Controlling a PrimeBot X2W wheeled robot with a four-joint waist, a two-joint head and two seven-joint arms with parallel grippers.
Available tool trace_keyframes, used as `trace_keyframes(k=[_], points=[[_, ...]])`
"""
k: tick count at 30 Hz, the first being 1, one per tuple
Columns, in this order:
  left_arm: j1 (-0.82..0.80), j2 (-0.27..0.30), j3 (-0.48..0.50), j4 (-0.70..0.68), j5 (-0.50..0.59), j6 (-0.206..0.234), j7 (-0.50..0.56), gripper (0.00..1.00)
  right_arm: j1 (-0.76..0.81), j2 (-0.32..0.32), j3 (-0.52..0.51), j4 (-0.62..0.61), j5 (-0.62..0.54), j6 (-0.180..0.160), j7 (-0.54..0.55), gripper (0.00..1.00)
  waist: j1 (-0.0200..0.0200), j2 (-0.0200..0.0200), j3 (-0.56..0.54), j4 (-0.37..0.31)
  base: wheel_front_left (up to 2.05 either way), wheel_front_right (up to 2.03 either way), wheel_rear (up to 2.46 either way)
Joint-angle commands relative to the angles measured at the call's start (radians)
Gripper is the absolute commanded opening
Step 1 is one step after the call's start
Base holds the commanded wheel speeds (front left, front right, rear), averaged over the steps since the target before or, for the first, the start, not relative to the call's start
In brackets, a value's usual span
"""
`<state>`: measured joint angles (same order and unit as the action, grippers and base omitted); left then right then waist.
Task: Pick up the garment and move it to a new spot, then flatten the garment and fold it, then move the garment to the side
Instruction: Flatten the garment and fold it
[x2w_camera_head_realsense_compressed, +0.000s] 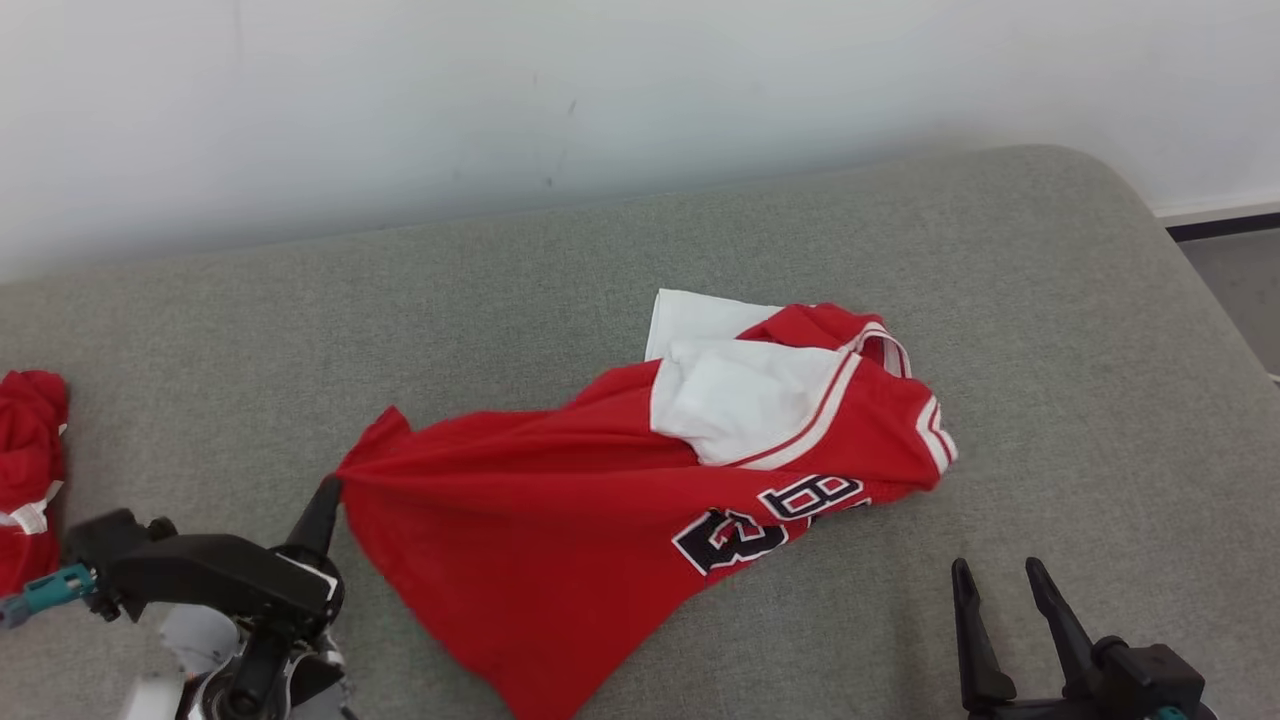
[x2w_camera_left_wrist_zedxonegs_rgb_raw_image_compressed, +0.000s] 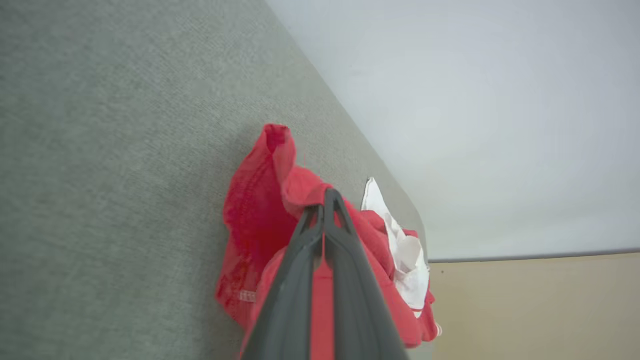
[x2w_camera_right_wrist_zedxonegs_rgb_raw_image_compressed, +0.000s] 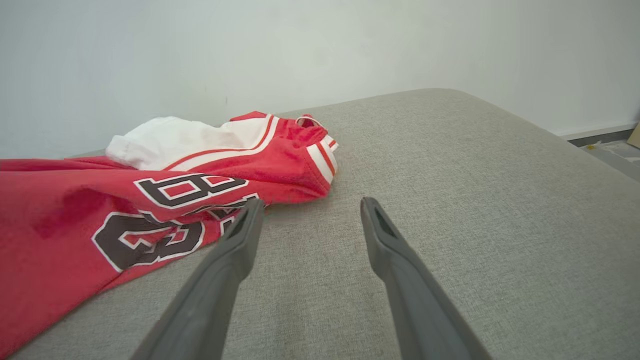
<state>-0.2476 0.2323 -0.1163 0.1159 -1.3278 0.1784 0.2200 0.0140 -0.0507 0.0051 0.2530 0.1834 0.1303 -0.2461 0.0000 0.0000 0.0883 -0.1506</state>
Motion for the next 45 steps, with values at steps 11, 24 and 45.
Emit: trace_keyframes(k=[11,24,45], points=[[-0.148,0.085,-0.081,0.272,0.220,0.035,-0.092,0.00,-0.022,0.000,0.016,-0.016,-0.009,0.001,0.016,1.00,0.0000,0.0000,0.015,-0.020,0.00,0.00,0.00],[-0.172,0.047,-0.169,0.452,0.411,-0.041,-0.400,1.00,-0.027,0.000,0.002,-0.041,-0.016,0.001,0.031,1.00,0.0000,0.0000,0.007,-0.002,0.00,0.00,0.00],[0.283,-0.122,0.028,-0.023,1.001,-0.128,-0.486,1.00,-0.058,0.000,-0.026,-0.059,-0.023,0.001,0.077,1.00,0.0000,0.0000,-0.054,0.077,0.00,0.00,0.00]])
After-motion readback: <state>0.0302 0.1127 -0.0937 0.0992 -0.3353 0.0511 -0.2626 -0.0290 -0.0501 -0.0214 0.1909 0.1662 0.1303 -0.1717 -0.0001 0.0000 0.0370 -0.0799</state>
